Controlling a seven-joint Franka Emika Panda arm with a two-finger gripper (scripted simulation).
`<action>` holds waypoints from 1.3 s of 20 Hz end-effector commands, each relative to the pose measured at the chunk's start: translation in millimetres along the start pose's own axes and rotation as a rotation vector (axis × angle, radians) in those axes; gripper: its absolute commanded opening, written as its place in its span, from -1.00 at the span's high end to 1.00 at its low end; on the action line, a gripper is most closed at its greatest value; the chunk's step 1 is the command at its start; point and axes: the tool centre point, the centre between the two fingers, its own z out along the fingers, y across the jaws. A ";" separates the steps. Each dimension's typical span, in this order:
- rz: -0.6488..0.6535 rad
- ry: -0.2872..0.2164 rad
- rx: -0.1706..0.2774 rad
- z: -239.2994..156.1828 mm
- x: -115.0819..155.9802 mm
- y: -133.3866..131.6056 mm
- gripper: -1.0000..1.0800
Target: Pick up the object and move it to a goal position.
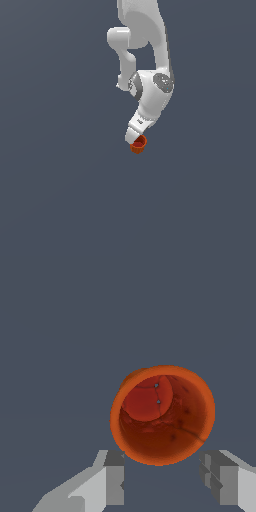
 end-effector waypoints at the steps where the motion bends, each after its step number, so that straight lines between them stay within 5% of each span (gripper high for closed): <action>1: -0.104 -0.012 -0.016 2.2 3.0 -8.3 -0.23; 12: -0.358 -0.041 -0.052 7.5 10.6 -29.6 -0.23; 26: -0.378 -0.042 -0.053 34.1 9.9 -30.4 -0.23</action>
